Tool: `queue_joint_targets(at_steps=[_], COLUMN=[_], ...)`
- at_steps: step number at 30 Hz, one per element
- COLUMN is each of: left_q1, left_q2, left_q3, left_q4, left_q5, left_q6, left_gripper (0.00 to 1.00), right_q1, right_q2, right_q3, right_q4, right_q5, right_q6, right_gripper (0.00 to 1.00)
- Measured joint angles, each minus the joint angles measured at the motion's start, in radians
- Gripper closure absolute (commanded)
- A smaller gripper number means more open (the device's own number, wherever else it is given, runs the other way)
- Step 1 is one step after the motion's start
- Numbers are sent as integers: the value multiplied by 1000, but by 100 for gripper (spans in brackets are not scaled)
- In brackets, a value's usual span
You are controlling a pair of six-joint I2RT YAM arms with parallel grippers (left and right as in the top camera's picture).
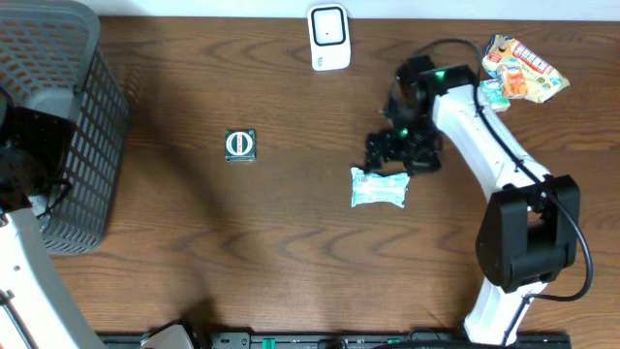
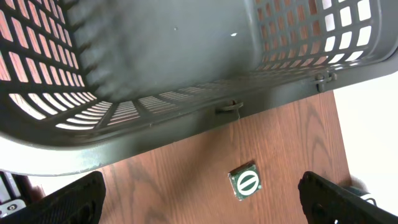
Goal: Scan the item barcode
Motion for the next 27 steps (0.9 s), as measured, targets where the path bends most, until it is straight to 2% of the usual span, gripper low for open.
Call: queue_joint_targets(at_steps=[3, 10, 18, 27], left_q1=[0, 0, 0, 0], left_q2=[0, 0, 0, 0], left_q3=[0, 0, 0, 0], left_q4=[0, 0, 0, 0], left_q5=[0, 0, 0, 0], left_q6=[0, 0, 0, 0], left_gripper=[2, 3, 2, 2], right_q1=[2, 58, 84, -48], right_q2=[0, 0, 0, 0], right_q3=[0, -70, -200, -181], right_q4=[-59, -69, 118, 173], right_q5=[-8, 2, 130, 150], right_q6=[-17, -28, 57, 102], right_gripper=[27, 37, 30, 27])
